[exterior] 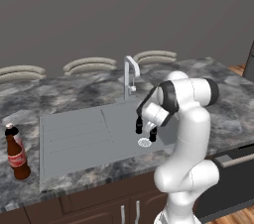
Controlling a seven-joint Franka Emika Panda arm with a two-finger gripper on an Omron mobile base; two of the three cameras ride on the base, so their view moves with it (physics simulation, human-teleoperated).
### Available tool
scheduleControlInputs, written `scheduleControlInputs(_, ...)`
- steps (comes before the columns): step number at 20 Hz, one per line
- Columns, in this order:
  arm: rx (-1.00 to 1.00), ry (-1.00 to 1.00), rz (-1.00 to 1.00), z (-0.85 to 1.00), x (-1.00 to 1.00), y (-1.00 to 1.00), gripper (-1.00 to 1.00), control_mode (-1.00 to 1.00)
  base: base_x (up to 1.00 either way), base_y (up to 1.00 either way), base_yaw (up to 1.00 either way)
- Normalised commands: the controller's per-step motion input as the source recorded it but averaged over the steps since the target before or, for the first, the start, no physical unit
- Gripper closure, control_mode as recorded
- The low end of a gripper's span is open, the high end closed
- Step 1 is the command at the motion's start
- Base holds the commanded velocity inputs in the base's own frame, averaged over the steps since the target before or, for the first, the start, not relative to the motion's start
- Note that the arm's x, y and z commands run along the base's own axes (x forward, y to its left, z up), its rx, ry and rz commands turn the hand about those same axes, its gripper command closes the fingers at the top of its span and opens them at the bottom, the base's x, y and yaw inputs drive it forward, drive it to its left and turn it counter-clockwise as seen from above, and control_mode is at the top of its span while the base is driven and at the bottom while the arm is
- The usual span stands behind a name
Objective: Place the large bottle from the dining counter next to the other large bottle outside the sink, and place the small bottle from the dining counter next to the other small bottle inside the sink.
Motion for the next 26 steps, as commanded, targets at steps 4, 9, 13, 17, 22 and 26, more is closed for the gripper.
scheduleControlInputs(4,0.0,0.06,-0.01,0.43,0.01,0.0,-1.0,-1.0,0.0,0.0,0.0)
scheduleControlInputs(9,0.0,0.03,-0.02,0.52,-0.01,0.0,-1.0,-1.0,0.0,0.0,0.0)
scheduleControlInputs(13,0.0,0.14,-0.06,0.45,-0.17,-0.02,-1.0,-1.0,0.0,0.0,0.0)
scheduleControlInputs(17,0.01,0.15,-0.1,0.48,-0.34,-0.05,-1.0,-1.0,0.0,0.0,0.0)
scheduleControlInputs(22,0.03,0.11,-0.1,0.6,-0.48,0.0,-1.0,-1.0,0.0,0.0,0.0)
scheduleControlInputs(26,0.06,0.1,-0.11,0.55,-0.62,0.0,-1.0,-1.0,0.0,0.0,0.0)
